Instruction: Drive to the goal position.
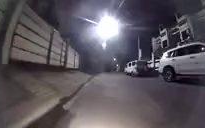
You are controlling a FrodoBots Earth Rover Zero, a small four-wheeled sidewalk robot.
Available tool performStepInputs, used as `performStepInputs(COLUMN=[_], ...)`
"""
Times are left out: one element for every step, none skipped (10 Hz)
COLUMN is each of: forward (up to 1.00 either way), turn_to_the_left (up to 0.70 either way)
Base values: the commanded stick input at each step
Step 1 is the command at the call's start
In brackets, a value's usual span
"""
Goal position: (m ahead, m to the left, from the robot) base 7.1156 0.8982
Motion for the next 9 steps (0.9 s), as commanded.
performStepInputs(forward=[0.7, 0.7, 0.7, 0.7, 0.7, 0.7, 0.7, 0.7, 0.7], turn_to_the_left=[-0.13, -0.29, -0.35, -0.35, -0.35, -0.35, -0.15, 0.0, 0.0])
